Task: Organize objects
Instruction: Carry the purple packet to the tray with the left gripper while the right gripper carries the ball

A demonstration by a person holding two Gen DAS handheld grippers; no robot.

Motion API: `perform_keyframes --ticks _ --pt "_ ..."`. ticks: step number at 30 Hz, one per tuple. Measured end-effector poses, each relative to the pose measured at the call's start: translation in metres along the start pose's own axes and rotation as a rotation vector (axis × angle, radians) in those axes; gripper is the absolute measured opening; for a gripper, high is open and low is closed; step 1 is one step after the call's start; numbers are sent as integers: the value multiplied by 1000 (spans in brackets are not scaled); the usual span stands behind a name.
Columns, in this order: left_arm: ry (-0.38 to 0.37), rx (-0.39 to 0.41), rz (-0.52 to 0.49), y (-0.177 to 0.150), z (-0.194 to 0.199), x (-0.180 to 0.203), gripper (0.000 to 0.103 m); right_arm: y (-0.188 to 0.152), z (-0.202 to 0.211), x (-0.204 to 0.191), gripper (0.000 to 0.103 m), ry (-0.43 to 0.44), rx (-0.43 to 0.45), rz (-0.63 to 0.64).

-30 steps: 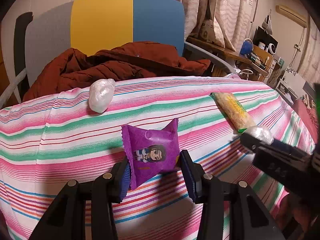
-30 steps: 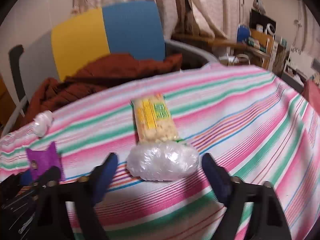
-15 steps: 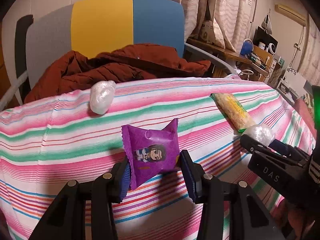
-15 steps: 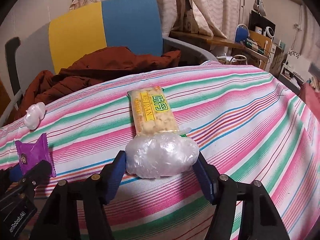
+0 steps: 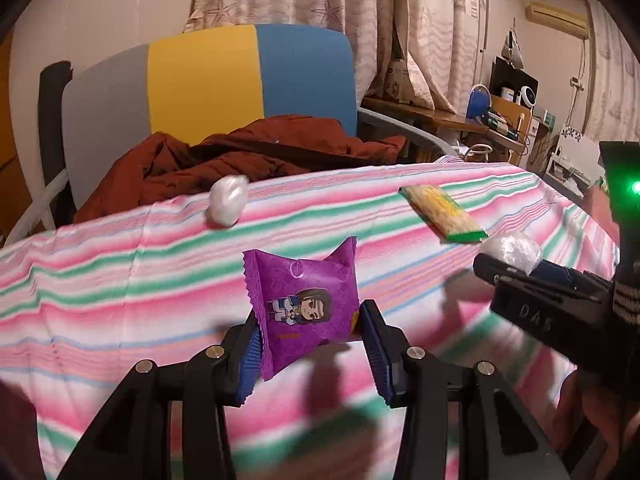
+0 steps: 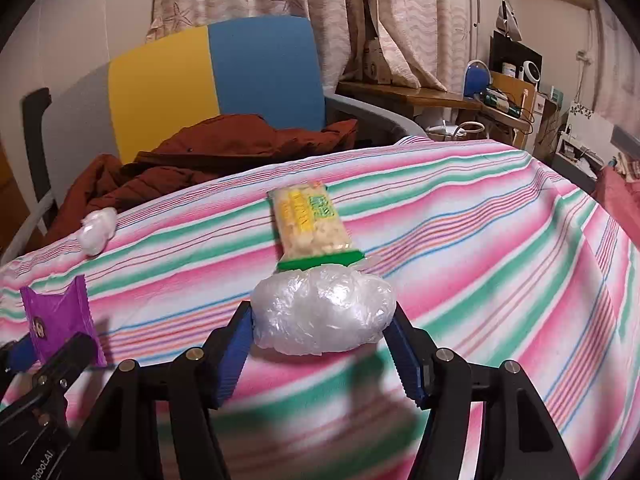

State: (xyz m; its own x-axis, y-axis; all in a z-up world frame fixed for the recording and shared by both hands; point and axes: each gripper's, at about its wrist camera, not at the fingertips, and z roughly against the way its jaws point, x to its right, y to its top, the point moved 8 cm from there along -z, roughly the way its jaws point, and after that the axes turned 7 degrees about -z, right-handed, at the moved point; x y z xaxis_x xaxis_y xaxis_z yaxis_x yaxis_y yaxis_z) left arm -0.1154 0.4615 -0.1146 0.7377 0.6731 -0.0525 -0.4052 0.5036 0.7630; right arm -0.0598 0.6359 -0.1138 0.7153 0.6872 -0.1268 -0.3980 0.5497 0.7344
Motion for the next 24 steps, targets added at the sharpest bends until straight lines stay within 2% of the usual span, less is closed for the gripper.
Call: perform_keyframes --ticks 7,15,24 --pt "-21 -7 100 -35 34 -18 46 -24 35 -9 65 79 -11 -8" --pt "-44 21 58 -51 63 -6 46 -59 84 -32 65 179 -16 -11" --pt "-111 -5 181 -85 113 -23 46 -93 124 -43 65 266 -74 -58"
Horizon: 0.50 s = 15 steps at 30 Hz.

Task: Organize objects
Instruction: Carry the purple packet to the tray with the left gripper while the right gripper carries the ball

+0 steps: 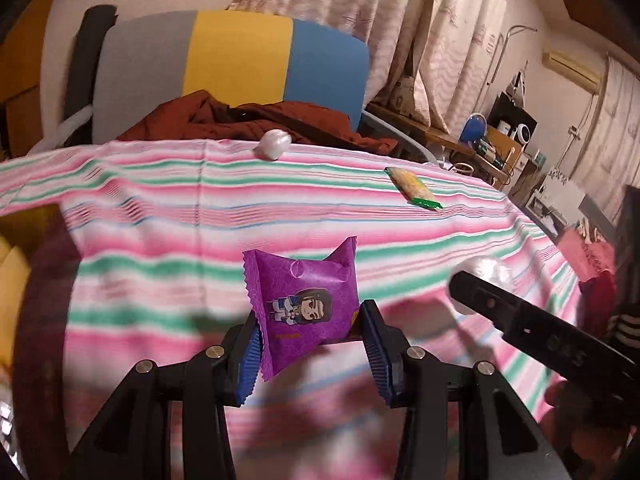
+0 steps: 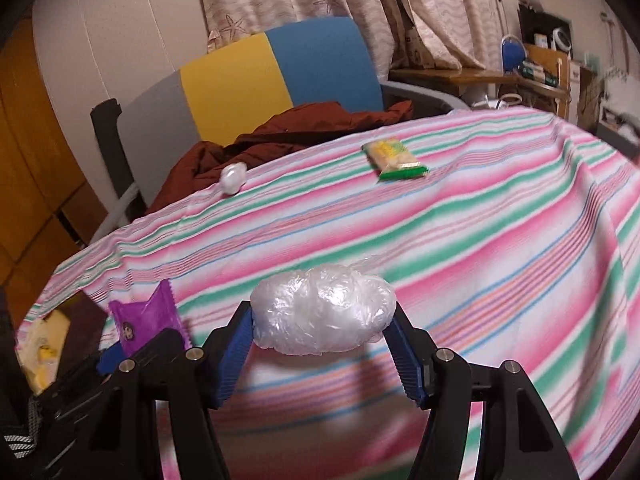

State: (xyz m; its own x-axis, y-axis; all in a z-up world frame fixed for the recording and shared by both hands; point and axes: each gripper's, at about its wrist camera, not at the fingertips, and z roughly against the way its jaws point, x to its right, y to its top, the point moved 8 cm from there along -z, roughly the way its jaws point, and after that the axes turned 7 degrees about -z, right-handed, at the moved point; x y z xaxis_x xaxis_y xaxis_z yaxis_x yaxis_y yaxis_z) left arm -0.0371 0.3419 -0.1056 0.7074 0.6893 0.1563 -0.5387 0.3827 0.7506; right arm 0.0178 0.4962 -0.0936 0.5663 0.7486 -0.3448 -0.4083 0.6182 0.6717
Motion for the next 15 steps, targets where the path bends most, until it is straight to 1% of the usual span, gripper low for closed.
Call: perform_keyframes --ticks 5,10,15 --pt "-13 33 14 -14 41 -7 46 -21 7 -17 65 46 -35 -1" --pt "-4 64 19 -24 78 -20 46 -42 12 -43 65 99 -71 8" --pt "37 82 57 -36 118 -52 46 -57 27 -81 65 176 -84 54"
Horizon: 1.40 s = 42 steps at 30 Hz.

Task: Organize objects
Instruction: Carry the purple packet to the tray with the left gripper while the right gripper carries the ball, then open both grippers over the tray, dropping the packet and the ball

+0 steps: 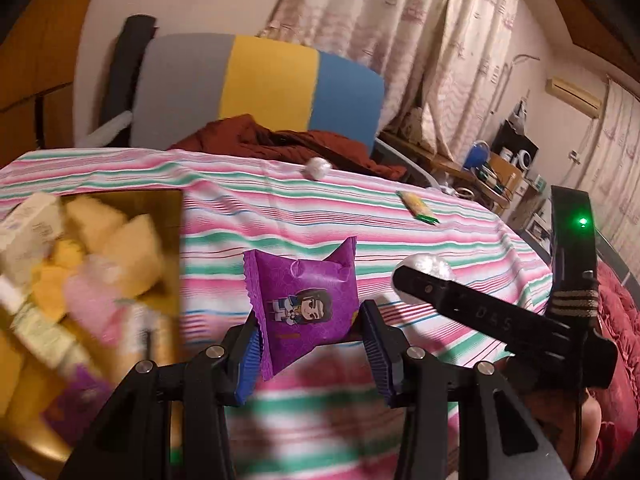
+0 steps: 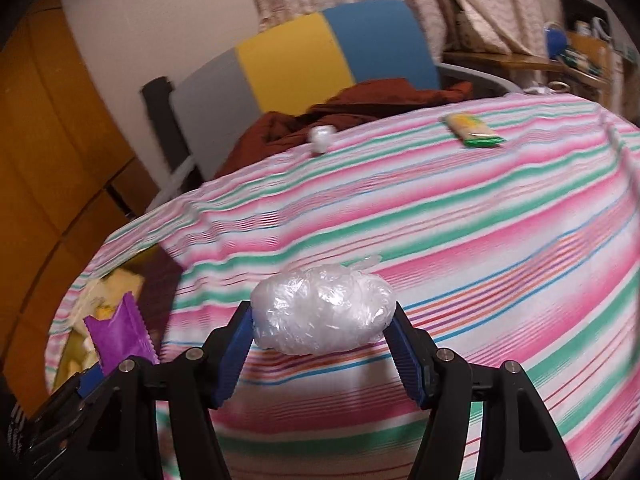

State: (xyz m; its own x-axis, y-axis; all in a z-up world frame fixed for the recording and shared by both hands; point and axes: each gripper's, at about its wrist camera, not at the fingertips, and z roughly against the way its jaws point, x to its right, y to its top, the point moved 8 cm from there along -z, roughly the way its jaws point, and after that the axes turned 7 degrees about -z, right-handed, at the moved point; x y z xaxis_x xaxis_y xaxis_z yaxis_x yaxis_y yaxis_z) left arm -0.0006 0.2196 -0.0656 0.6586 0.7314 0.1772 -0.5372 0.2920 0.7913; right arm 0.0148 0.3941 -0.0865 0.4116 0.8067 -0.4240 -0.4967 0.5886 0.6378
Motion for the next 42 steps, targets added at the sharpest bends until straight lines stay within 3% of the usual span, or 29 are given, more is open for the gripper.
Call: perform_keyframes --ticks 9,17,27,30,32,36,42 --pt "103 -16 109 -22 55 -86 46 -28 18 -88 66 149 -22 158" --pt "142 -95 258 -54 68 -153 46 -60 25 -164 66 280 -67 294" --pt "312 -202 169 -74 65 -192 46 -105 11 -232 67 375 -163 422" --pt "335 -178 198 -73 73 -202 48 -114 4 -246 69 390 -186 436" --pt "384 -151 204 -70 81 -208 58 -118 -2 -253 71 391 -196 443" --pt "482 -74 257 -66 103 -222 61 -129 -16 -259 76 392 -261 436" --pt "495 28 369 -61 129 -237 67 -132 -15 -245 81 398 -278 389"
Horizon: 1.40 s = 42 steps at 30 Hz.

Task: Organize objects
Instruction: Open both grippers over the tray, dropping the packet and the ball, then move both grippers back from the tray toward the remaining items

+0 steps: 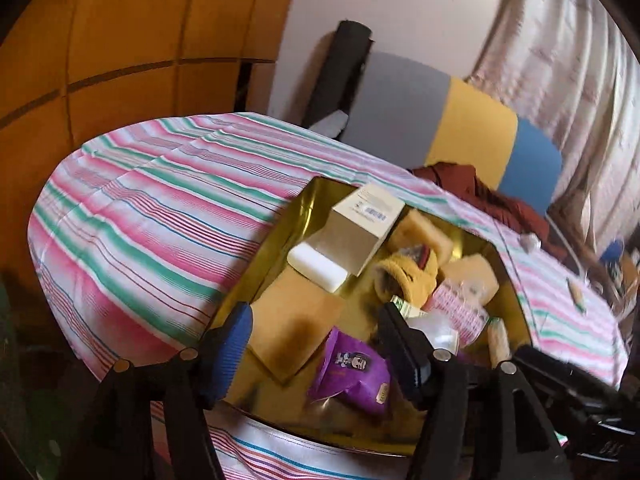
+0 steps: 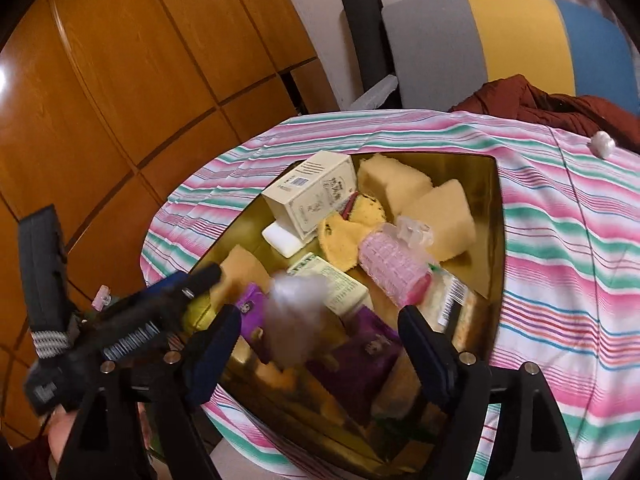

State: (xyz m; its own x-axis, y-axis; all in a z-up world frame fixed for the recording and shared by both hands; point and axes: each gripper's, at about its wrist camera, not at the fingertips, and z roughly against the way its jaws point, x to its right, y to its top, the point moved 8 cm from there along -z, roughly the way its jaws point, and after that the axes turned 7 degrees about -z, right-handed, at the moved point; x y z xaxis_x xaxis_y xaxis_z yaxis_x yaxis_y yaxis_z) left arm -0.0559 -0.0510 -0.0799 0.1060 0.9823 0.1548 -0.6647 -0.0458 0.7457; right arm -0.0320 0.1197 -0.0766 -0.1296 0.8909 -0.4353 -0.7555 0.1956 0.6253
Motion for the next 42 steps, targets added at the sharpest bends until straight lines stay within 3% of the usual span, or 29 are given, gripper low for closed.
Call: perform_keyframes --ticks 4,13,18,32,42 --pt "-28 -10 20 0 -2 5 67 1 6 12 81 -10 11 -34" --pt "-65 -5 -62 -5 5 43 67 8 28 42 81 -62 66 -72" --pt "-129 -38 -73 -8 5 69 67 17 48 71 81 -130 114 -76" --pt "-298 -143 -268 -15 -12 202 69 39 113 245 81 -470 158 -231" --pt "-370 -214 -417 -20 -43 298 69 53 144 329 81 -584 177 -296"
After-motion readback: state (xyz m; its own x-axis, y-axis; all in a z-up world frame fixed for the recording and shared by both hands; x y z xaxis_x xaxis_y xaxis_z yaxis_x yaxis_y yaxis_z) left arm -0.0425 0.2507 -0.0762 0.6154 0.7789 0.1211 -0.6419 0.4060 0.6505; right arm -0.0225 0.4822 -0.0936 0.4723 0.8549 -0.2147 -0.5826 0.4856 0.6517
